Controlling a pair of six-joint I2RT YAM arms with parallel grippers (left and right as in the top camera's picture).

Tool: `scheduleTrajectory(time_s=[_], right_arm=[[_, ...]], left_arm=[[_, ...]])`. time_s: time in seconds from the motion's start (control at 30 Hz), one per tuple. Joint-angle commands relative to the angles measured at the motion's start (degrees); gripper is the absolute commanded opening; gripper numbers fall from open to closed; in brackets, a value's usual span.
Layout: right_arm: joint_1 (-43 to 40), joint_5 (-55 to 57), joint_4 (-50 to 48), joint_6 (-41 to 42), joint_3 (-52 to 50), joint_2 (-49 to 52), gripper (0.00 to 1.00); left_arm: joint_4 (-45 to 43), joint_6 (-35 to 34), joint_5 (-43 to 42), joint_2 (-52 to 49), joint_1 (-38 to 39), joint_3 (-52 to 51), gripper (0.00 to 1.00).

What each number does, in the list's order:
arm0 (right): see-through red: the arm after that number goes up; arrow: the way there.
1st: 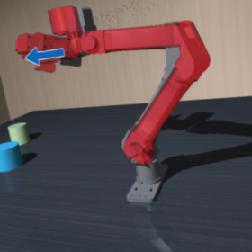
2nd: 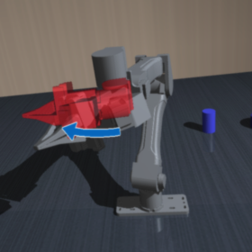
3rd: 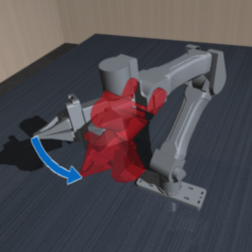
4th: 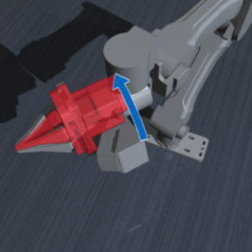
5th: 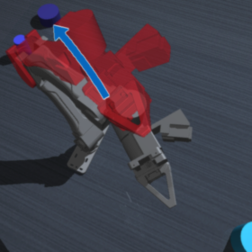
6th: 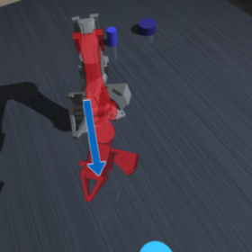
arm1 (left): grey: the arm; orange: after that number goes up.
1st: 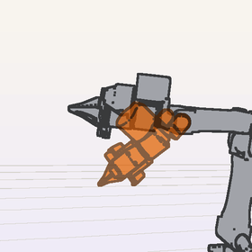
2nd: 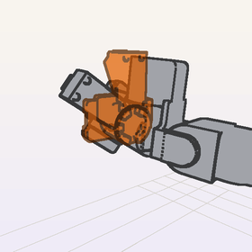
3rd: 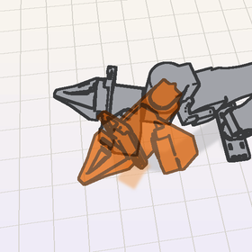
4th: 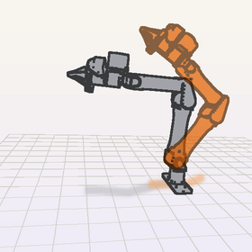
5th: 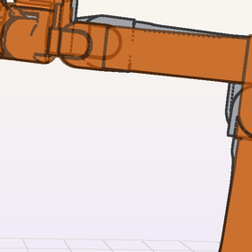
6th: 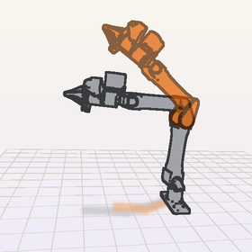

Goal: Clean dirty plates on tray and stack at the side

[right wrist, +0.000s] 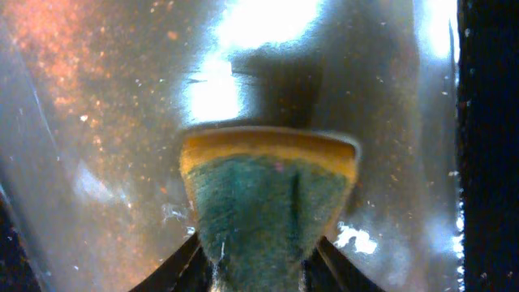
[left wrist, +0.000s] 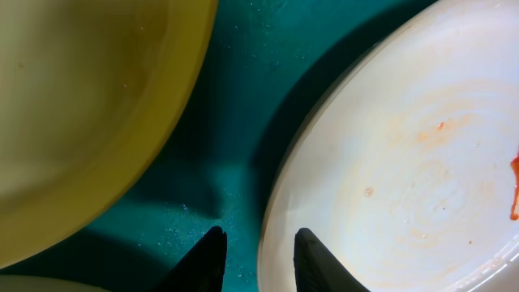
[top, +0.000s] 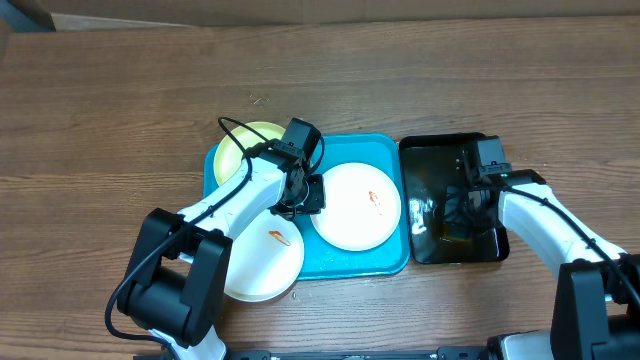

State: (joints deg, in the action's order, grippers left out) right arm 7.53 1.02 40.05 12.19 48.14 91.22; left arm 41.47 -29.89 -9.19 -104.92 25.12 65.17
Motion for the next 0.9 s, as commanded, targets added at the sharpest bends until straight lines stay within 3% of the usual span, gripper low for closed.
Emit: scheduleTrajectory(time_s=[0.0,0.07,0.13,0.47,0.6,0.87], right_arm=[[0.4,2.8,-0.4,0.1,-0.6,-1.3,0.16],[0.4,3.0,-0.8,0.1,-0.5,-1.3,0.06],[0.4,3.0,-0.7,0.1,0.2,-1.3,0.04],[0.5,2.6,8.1,0.2,11.3,-1.3,0.04],[1.5,1.9,9.1,1.6,11.7,-1.3,0.04],[5.3,6.2,9.2,1.6,11.7,-1.3,0.04]], left_arm=[[-0.2,0.3,0.5,-0.4,0.0,-0.3,0.3],[-0.2,0.3,0.6,-0.4,0.0,-0.3,0.26],[-0.2,0.3,0.6,-0.4,0.0,-0.3,0.25],[-0.9,0.3,0.6,-0.4,0.0,-0.3,0.24],[-1.3,0.3,1.2,-0.4,0.0,-0.3,0.04],[-1.0,0.0,2.4,-0.4,0.0,-0.3,0.04]])
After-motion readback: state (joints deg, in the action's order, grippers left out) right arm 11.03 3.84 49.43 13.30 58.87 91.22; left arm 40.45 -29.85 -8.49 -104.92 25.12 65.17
